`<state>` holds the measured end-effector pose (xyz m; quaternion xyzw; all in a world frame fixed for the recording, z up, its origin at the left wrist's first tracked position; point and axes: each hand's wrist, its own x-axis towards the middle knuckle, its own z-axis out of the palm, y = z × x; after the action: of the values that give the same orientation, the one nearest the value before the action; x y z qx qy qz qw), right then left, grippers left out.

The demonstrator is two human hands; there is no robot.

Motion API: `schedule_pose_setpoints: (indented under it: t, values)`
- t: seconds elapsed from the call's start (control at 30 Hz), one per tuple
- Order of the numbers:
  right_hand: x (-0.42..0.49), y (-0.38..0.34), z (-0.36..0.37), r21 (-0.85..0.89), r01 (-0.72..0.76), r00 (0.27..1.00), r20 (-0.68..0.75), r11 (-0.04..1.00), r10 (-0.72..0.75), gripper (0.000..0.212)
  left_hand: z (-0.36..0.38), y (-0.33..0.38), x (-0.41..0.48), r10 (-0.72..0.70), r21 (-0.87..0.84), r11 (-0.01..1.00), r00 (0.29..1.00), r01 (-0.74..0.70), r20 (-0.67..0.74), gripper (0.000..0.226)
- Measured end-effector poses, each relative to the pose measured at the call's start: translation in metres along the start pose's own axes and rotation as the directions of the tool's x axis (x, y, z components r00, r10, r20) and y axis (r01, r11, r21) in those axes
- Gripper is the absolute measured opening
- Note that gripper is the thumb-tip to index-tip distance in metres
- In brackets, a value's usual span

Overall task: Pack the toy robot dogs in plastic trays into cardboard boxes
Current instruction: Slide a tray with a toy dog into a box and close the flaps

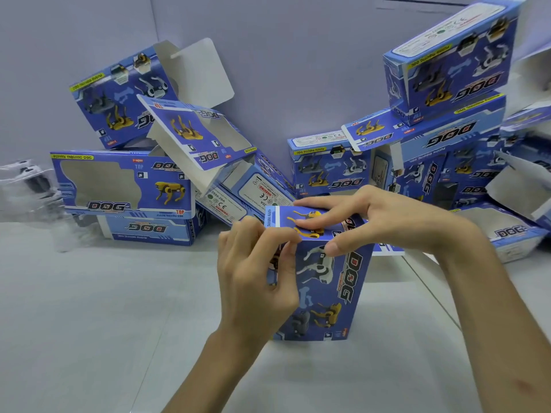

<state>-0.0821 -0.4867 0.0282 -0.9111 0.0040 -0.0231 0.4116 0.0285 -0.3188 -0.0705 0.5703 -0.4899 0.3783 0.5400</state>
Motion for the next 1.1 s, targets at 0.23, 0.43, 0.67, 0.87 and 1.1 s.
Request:
schedule_pose_setpoints:
  t: [0.23,0.43,0.67,0.87,1.1]
  values:
    - [0.002,0.007,-0.004,0.067,0.018,0.999,0.045,0.998,-0.021,0.043,-0.001,-0.008,-0.005,-0.02,-0.083,0.996,0.998,0.025,0.056,0.012]
    - [0.014,0.032,0.007,0.189,0.183,0.938,-0.327,0.965,-0.114,0.028,-0.001,-0.017,0.002,-0.164,-0.16,0.969,0.976,0.187,0.146,0.025]
    - [0.02,0.055,0.012,0.24,0.227,0.879,-0.467,0.944,-0.093,0.032,-0.005,-0.019,0.009,-0.315,-0.22,0.906,0.923,0.362,0.223,0.032]
    - [0.02,0.058,0.012,0.277,0.244,0.888,-0.448,0.929,-0.1,0.024,-0.004,-0.014,0.013,-0.34,-0.277,0.875,0.912,0.397,0.231,0.019]
    - [0.014,0.059,0.01,0.302,0.238,0.905,-0.415,0.923,-0.098,0.023,0.001,-0.005,0.009,-0.283,-0.278,0.901,0.938,0.332,0.2,0.023]
